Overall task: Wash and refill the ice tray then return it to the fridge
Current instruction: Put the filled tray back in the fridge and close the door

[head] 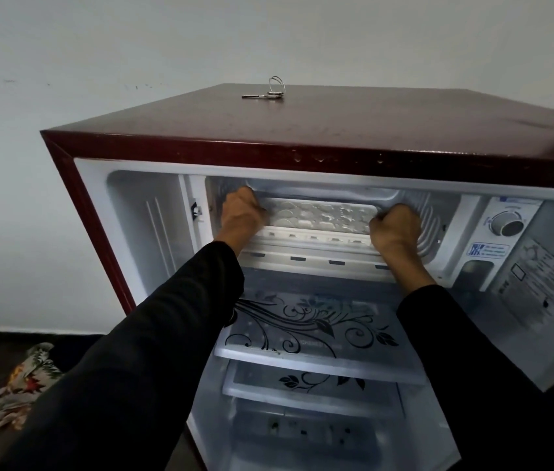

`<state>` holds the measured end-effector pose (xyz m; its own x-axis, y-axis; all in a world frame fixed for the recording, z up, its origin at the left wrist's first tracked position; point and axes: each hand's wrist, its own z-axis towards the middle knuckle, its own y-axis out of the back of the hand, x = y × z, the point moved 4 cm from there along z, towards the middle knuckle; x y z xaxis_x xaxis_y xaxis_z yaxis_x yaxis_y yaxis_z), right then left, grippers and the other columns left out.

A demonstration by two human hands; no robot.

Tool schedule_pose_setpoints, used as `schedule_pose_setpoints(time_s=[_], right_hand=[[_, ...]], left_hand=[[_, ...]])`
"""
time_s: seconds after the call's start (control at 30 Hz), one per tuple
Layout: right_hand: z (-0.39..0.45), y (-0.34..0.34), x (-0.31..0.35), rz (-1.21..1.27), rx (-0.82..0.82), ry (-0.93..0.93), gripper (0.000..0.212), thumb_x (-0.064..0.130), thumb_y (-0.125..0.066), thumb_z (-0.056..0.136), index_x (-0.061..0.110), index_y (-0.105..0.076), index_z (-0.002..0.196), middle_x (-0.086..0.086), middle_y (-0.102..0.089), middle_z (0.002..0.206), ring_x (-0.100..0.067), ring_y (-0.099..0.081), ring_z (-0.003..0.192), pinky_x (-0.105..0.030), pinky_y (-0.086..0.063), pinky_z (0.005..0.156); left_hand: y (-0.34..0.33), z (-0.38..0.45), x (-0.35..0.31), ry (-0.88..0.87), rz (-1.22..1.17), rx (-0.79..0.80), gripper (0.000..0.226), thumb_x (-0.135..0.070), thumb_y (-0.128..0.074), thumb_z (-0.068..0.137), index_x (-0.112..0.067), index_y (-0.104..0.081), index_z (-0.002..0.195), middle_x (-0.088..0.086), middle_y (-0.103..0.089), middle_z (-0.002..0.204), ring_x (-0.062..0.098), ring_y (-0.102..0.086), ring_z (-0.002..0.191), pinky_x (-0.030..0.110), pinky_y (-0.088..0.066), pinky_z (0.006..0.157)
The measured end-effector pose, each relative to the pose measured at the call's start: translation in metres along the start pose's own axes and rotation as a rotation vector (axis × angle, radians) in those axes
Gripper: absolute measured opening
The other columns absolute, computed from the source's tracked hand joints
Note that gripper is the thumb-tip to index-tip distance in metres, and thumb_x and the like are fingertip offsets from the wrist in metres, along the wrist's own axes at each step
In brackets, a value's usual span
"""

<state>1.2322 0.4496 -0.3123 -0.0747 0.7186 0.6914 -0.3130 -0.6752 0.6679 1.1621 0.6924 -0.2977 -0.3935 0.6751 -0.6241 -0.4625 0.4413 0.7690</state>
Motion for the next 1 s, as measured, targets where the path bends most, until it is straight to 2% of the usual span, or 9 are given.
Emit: schedule_pose_setpoints(time_s=[0.1, 0.27, 0.37, 0.5, 0.67, 0.77, 0.87, 0.93, 1.0], right_hand=[[-0.004, 0.002, 0.003, -0.013, 0.011, 0.0, 0.026, 0.01, -0.049, 0.095, -0.01, -0.064, 0.103, -0.028, -0.065, 0.11, -0.04, -0.061, 0.107, -0.037, -0.048, 0.086], [-0.032, 0.016, 0.012, -0.029, -0.009, 0.065, 0.033, 0.017, -0.046, 0.095, -0.009, -0.054, 0.114, -0.029, -0.056, 0.119, -0.042, -0.053, 0.112, -0.04, -0.044, 0.093], [-0.064, 0.029, 0.014, -0.025, 0.058, 0.106, 0.037, 0.019, -0.045, 0.096, -0.005, -0.049, 0.124, -0.026, -0.054, 0.122, -0.041, -0.052, 0.114, -0.041, -0.042, 0.097], [-0.12, 0.057, 0.007, 0.093, 0.069, 0.209, 0.043, 0.019, -0.046, 0.098, -0.004, -0.046, 0.134, -0.025, -0.053, 0.128, -0.04, -0.053, 0.115, -0.043, -0.046, 0.096], [-0.195, 0.1, -0.018, 0.17, 0.074, 0.212, 0.039, 0.018, -0.047, 0.099, -0.002, -0.05, 0.132, -0.02, -0.056, 0.13, -0.033, -0.053, 0.119, -0.035, -0.04, 0.097], [-0.235, 0.123, -0.035, 0.18, 0.099, 0.235, 0.038, 0.019, -0.049, 0.099, -0.001, -0.052, 0.131, -0.017, -0.057, 0.13, -0.031, -0.053, 0.121, -0.039, -0.042, 0.101], [-0.27, 0.146, -0.052, 0.173, 0.088, 0.223, 0.038, 0.02, -0.049, 0.099, 0.001, -0.052, 0.131, -0.015, -0.058, 0.13, -0.029, -0.053, 0.121, -0.037, -0.04, 0.102], [-0.292, 0.163, -0.063, 0.166, 0.053, 0.21, 0.038, 0.023, -0.048, 0.099, 0.003, -0.054, 0.13, -0.012, -0.059, 0.129, -0.027, -0.053, 0.121, -0.035, -0.039, 0.101], [-0.314, 0.179, -0.071, 0.159, 0.009, 0.197, 0.037, 0.025, -0.047, 0.099, 0.005, -0.055, 0.13, -0.009, -0.06, 0.13, -0.026, -0.053, 0.122, -0.038, -0.04, 0.102]], left_hand=[[0.005, -0.007, -0.003, 0.003, 0.055, 0.01, 0.055, -0.04, -0.068, 0.084, -0.002, -0.055, 0.122, 0.021, -0.052, 0.133, 0.036, -0.049, 0.125, 0.037, -0.041, 0.101], [0.027, -0.047, -0.015, -0.099, 0.114, -0.046, 0.028, -0.022, -0.049, 0.093, -0.001, -0.06, 0.109, 0.021, -0.062, 0.118, 0.038, -0.058, 0.111, 0.038, -0.046, 0.089], [0.03, -0.086, -0.019, -0.223, 0.08, -0.038, 0.031, -0.019, -0.043, 0.094, -0.001, -0.059, 0.114, 0.022, -0.062, 0.116, 0.038, -0.059, 0.107, 0.038, -0.047, 0.088], [0.032, -0.156, -0.017, -0.295, 0.025, -0.033, 0.037, -0.019, -0.041, 0.097, 0.0, -0.053, 0.127, 0.022, -0.06, 0.121, 0.039, -0.057, 0.109, 0.041, -0.046, 0.09], [0.028, -0.243, -0.01, -0.309, -0.012, 0.0, 0.035, -0.021, -0.04, 0.098, 0.002, -0.055, 0.118, 0.022, -0.061, 0.112, 0.038, -0.056, 0.105, 0.044, -0.044, 0.091], [0.025, -0.288, -0.01, -0.305, -0.01, 0.054, 0.039, -0.023, -0.039, 0.098, 0.001, -0.051, 0.126, 0.021, -0.057, 0.124, 0.037, -0.05, 0.119, 0.048, -0.039, 0.1], [0.027, -0.329, -0.015, -0.315, -0.003, 0.092, 0.047, -0.026, -0.035, 0.1, -0.001, -0.039, 0.139, 0.018, -0.043, 0.144, 0.032, -0.033, 0.137, 0.044, -0.024, 0.114], [0.031, -0.353, -0.017, -0.324, 0.0, 0.12, 0.049, -0.027, -0.033, 0.101, -0.002, -0.034, 0.143, 0.015, -0.036, 0.15, 0.028, -0.025, 0.142, 0.04, -0.015, 0.117], [0.035, -0.375, -0.018, -0.345, -0.009, 0.136, 0.049, -0.027, -0.032, 0.101, -0.003, -0.032, 0.144, 0.014, -0.034, 0.151, 0.027, -0.023, 0.143, 0.039, -0.013, 0.117]])
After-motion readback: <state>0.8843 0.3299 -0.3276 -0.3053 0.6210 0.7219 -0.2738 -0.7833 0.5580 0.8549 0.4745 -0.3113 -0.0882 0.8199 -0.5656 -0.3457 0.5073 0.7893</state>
